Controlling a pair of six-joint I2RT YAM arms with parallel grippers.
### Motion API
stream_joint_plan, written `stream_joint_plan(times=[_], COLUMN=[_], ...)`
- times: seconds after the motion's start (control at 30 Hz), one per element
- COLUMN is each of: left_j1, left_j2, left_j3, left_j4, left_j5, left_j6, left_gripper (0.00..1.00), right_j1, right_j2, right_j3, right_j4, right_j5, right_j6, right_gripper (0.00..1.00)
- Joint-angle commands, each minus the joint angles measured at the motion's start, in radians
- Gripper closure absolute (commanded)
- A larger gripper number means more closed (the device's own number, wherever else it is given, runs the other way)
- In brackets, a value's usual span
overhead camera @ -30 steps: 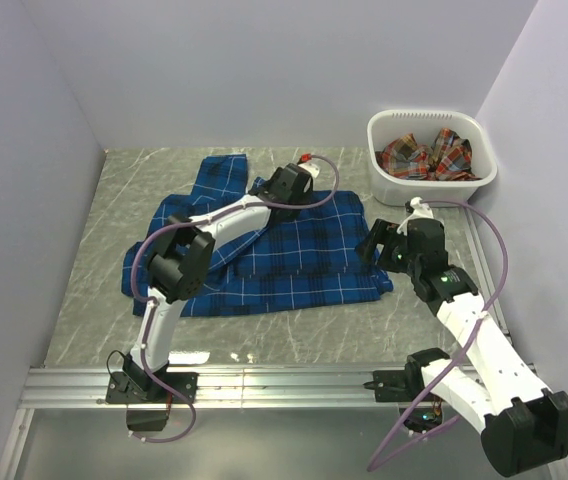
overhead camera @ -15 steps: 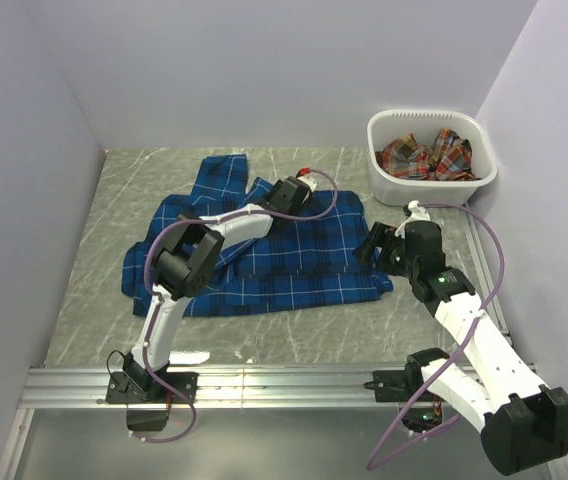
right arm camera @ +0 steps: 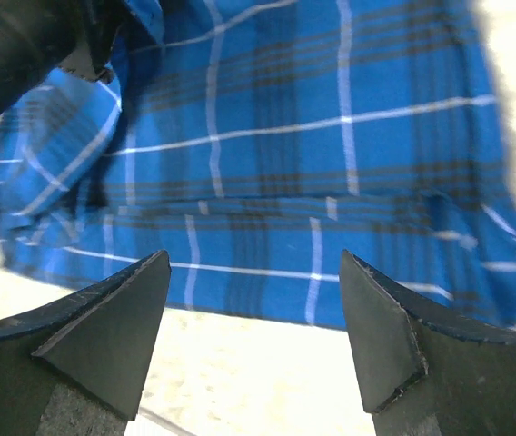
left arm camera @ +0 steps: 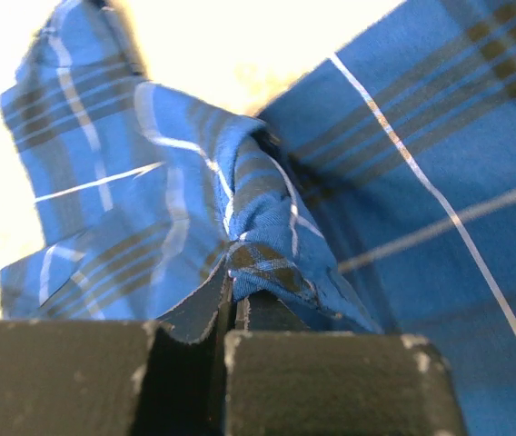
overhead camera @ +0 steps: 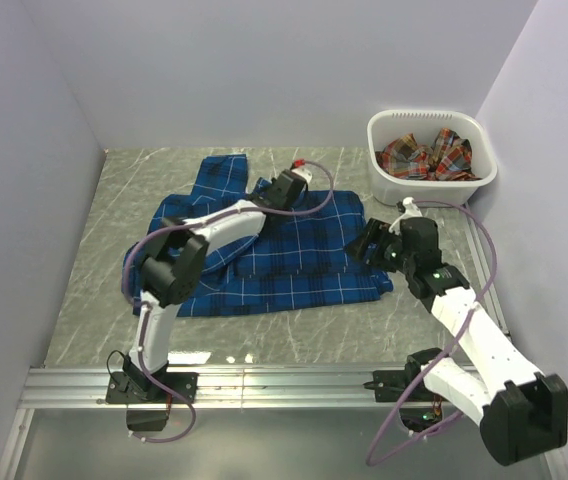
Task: Fold and stack the long sleeve shirts
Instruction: Fold the shirt
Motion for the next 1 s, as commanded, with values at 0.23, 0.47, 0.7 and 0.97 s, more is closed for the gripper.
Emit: stream_joint_plan(times=[0.23, 0.47, 0.7, 0.97], left_j1=[-0.010, -0.011, -0.017, -0.025], left_j2=[-0.330, -0.457, -0.540, -0.566], left_j3=[0.052, 0.007, -0.019, -0.028], left_j4=[-0.345, -0.410, -0.419, -0.420], left_j5=[0.126, 0.239, 0.312, 0.344], left_j6=[-0.218, -0.279, -0.284, -0.281], left_gripper=[0.99, 0.99, 1.00, 0.99], right_j1=[0.193, 0.362, 0.471, 0.546], right_j2=[0.181, 0.230, 0.354, 0.403], right_j3=[0.065, 0.050, 0.138, 0.204], right_j4=[0.415, 0.618, 0.650, 0.684], right_j5=[-0.038, 0.152, 0.280, 0.419], right_j6=[-0.035, -0.117, -0.213, -0.296], right_gripper=[0.18, 0.18, 0.19, 0.19])
